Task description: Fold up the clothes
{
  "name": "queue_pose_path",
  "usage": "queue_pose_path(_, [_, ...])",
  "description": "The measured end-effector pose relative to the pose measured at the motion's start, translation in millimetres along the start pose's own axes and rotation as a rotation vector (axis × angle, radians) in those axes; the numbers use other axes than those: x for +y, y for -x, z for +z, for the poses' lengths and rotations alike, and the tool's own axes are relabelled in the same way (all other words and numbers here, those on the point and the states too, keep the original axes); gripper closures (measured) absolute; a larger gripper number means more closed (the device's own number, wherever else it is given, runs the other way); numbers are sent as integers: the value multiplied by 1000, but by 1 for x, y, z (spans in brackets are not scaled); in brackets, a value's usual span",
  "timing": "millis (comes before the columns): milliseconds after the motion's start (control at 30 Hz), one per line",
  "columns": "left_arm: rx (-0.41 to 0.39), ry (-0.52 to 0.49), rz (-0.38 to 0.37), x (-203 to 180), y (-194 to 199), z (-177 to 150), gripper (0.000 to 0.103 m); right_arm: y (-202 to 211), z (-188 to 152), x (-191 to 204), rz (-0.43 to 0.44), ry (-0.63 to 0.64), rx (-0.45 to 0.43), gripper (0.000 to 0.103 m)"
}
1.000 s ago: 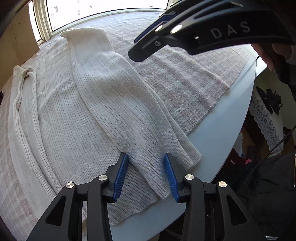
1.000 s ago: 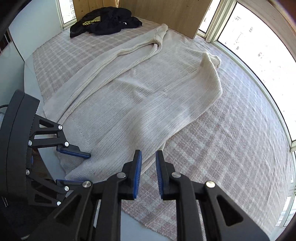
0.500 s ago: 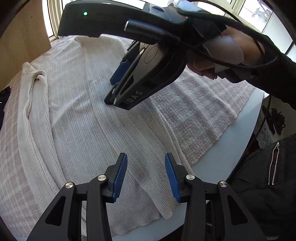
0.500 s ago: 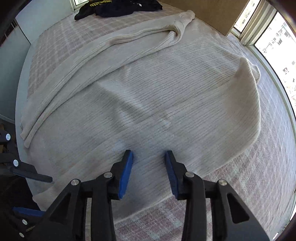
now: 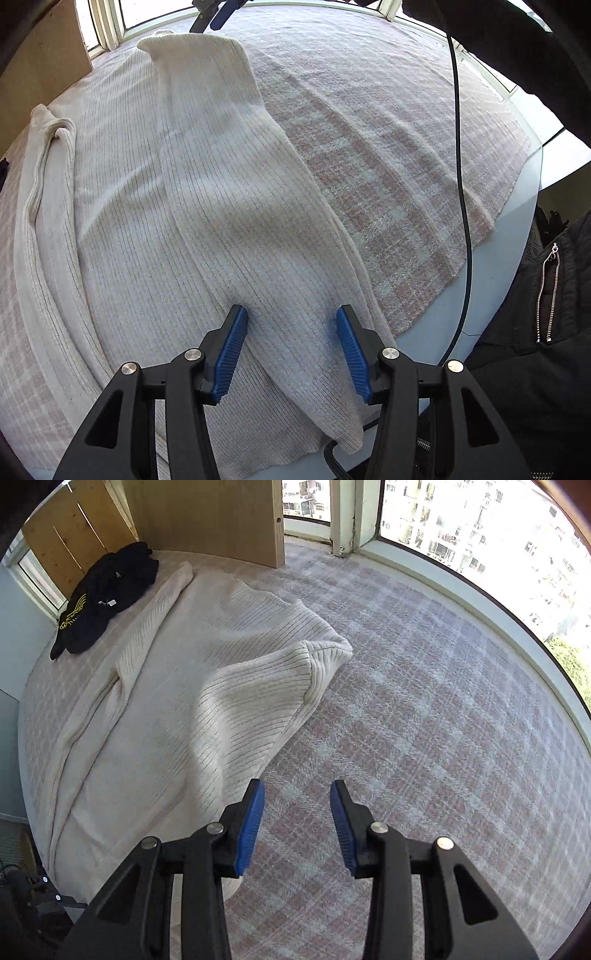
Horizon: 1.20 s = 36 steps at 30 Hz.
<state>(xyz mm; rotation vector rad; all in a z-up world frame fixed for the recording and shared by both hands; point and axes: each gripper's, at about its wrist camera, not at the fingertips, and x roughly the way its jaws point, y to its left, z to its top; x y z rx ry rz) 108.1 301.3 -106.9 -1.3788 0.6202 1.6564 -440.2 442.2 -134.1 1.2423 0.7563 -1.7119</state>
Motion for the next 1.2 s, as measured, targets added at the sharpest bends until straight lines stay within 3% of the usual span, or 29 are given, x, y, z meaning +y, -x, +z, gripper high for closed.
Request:
queue_pose_path(133, [10,34,-22,7,4,5,54,-9,13,2,24,44,23,66])
queue_pose_path(233, [-54,106,-11,27,21,21,54,-12,22,1,42,68,35,66])
queue_pose_path(367, [-159,221,-14,71,32,63,49,-5,29,-5,35,75,37,66])
queue_pose_path(467, [-171,221,13,88,15,102,49,-11,28,-6,16,92,59,66])
queue_pose_path(567, [-141,204,45,105,-4,126,53,-17,27,-7,24,93,76,66])
queue_pose_path(633, [-129,197,17,110,-16,137,67,-17,25,-9,35,91,79,66])
queue_pose_path(733, [-110,172,-4,107,-27,143,78,-16,24,-12,34,90,77,66])
queue_pose_path(800, [-98,154,28,104,-32,146,78,-13,22,-13,36,93,75,66])
queue_pose_path(933, [-88,133,23,101,-32,148,78,-9,18,-16,38,97,65,66])
queue_pose_path(1100, [-128,133,-3,101,-31,145,98,-8,14,-26,63,71,70,60])
queue_pose_path(1200, [-168,143,-16,102,-27,140,100,-4,11,-34,77,46,66,59])
